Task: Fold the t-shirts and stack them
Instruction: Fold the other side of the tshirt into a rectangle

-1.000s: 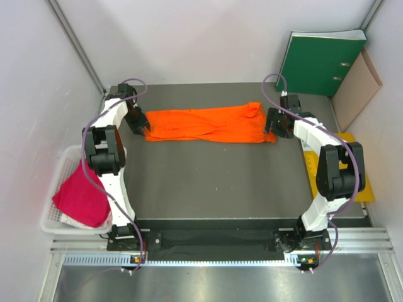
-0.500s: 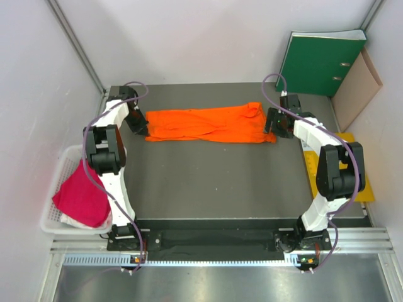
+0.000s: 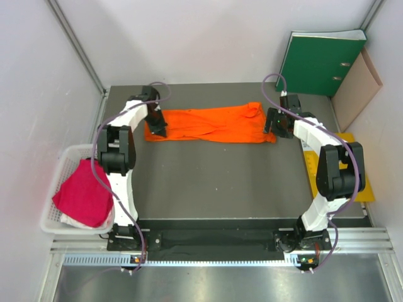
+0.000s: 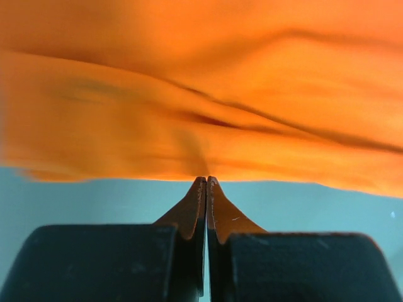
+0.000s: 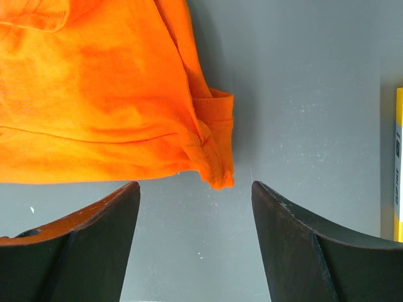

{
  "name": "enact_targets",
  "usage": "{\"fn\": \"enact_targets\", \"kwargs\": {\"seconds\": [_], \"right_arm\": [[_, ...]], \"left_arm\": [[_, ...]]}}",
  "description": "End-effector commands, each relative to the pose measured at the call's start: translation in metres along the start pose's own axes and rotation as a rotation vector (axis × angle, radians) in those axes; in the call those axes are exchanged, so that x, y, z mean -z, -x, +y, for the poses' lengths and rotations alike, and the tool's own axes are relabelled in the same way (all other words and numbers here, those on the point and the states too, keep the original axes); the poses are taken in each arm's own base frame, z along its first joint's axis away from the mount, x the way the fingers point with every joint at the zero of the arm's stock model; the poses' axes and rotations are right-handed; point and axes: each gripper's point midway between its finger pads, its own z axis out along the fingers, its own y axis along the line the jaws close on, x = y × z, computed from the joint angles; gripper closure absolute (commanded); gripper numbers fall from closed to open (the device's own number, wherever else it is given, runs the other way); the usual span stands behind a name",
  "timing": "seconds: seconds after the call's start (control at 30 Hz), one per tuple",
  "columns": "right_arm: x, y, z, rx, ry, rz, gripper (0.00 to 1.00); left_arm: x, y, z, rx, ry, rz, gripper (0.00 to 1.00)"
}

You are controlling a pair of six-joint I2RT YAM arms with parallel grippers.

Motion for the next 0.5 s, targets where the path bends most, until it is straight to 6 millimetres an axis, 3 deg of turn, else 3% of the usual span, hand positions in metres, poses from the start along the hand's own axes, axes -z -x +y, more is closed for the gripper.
{"fn": "enact_targets", "kwargs": {"seconds": [0.0,0.33,0.47], "right_arm": [[0.013,0.016,0.009,0.024,0.032,-0.056,0.28],[0.011,0.013,0.009,0.031,0.032,-0.043,0.28],[0.01,0.012,0.007,0.042,0.026,-0.037,0.28]], "left_arm": [[0.018,-0.004,-0.06,-0.117,-0.104,-0.066,1.0],[0.003,-0.022,-0.165,-0.276,-0.27,-0.06,1.0],[-0.008,-0.03,-0.192,-0.289,-0.318,-0.039,1.0]]}}
